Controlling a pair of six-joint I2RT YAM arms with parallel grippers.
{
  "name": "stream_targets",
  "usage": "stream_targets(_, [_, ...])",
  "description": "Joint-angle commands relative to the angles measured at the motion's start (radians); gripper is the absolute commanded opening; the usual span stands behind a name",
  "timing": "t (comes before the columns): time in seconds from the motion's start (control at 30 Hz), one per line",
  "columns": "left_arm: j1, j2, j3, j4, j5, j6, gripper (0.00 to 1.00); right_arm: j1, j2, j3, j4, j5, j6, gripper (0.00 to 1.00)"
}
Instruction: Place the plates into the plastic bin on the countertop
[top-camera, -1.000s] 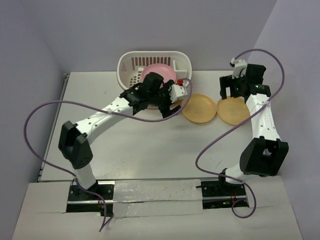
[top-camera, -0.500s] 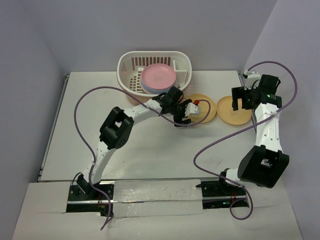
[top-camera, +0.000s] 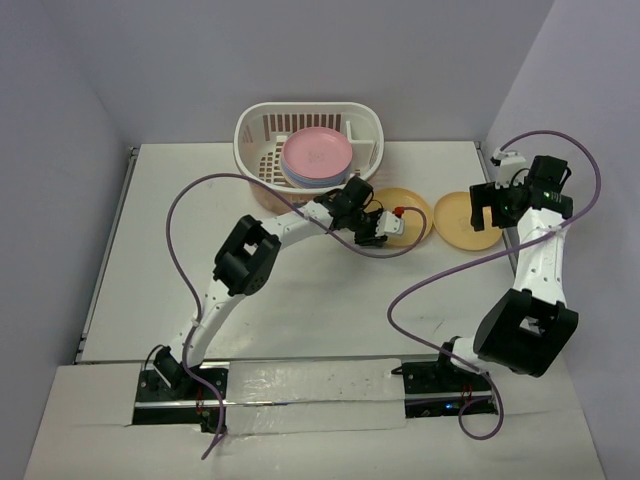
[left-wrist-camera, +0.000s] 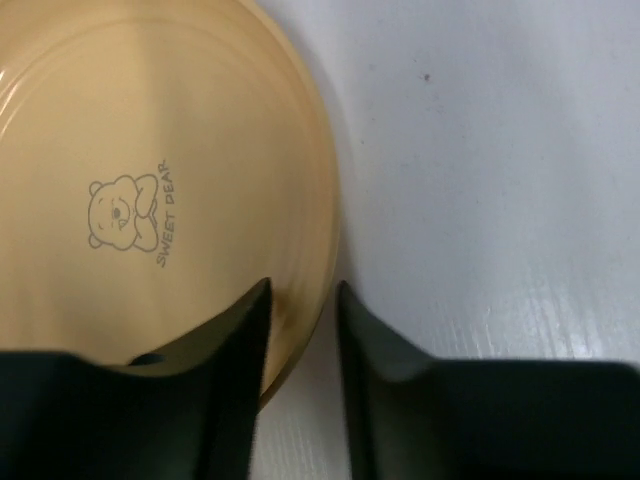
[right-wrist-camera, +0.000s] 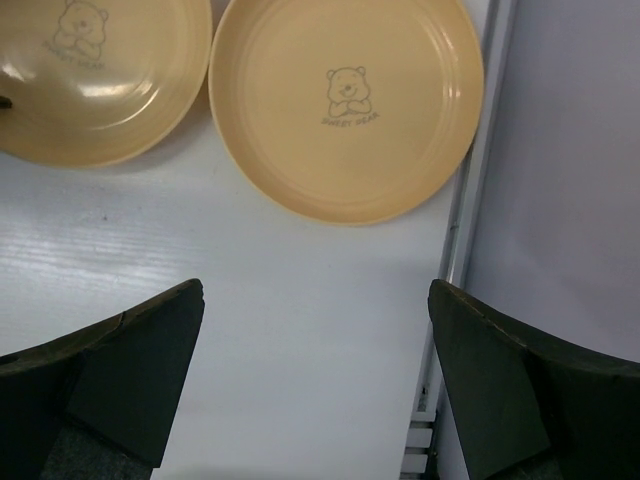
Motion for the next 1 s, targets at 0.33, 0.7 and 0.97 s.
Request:
stream_targets(0.33, [-0.092, -0.377, -0.334, -0.208, 0.123, 0.016, 0.0, 0.044, 0.185, 0.022, -0.067, 0.05, -0.265, 0.9])
stream_targets(0.7, [-0.092, -0.81, -0.393, -0.286, 0.349, -0.335, 0.0, 0.187, 0.364, -0.041, 0.093, 0.139, -0.344, 0.65])
stream_targets(0.97, [-0.082, -0.918, -0.32, -0.342, 0.371, -0.477, 0.0, 0.219, 0.483, 0.01, 0.08, 0.139, -0.409, 0.65])
